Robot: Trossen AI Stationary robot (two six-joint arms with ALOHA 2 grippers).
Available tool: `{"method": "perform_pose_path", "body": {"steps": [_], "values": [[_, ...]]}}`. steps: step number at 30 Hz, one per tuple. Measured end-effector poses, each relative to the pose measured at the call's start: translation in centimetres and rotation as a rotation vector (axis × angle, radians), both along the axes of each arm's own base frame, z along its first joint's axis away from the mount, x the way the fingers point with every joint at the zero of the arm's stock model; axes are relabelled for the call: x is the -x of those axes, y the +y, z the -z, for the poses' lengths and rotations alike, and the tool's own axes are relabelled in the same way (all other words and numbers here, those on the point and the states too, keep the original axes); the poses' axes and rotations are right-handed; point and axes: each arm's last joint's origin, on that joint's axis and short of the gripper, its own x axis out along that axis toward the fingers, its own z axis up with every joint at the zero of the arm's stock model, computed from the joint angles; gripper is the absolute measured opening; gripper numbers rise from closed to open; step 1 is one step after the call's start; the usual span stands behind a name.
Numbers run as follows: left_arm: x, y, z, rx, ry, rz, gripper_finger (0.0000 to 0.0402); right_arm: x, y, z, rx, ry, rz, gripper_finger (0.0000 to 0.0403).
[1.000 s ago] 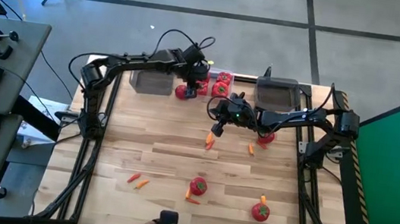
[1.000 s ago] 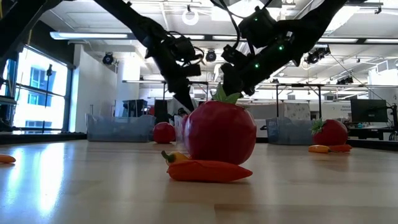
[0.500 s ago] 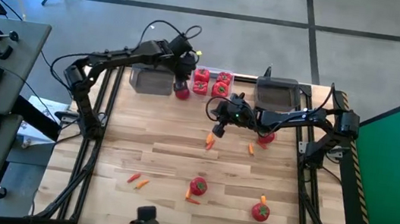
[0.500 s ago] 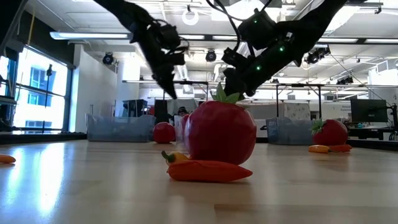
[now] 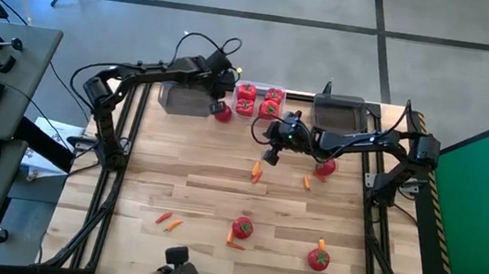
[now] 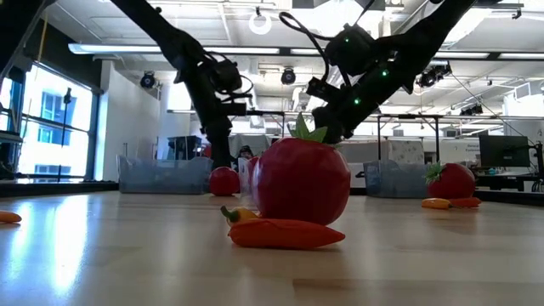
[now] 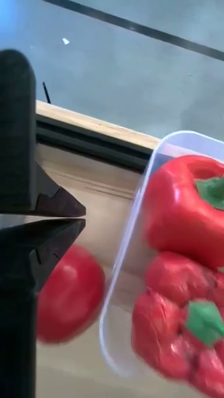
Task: Sort produce into baskets
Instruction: Put the red tomato into the right black bin
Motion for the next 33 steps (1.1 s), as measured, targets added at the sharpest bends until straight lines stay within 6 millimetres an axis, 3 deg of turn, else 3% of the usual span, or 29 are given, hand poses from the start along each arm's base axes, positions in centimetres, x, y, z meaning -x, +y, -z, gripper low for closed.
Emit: {"method": "perform_pose_path", "body": {"steps": [18,33], "values": [[-1.3,-3.8,1.7,0.084,0.118,0.1,0.0,0.2,-0.2,0.2,-0.009,0.027,0.007,0.0],[-1.3,-6.7,1.4,0.177,0.197,0.092,0.0,0.3,0.0,0.4,-0.038,0.047,-0.02,0.0]]}}
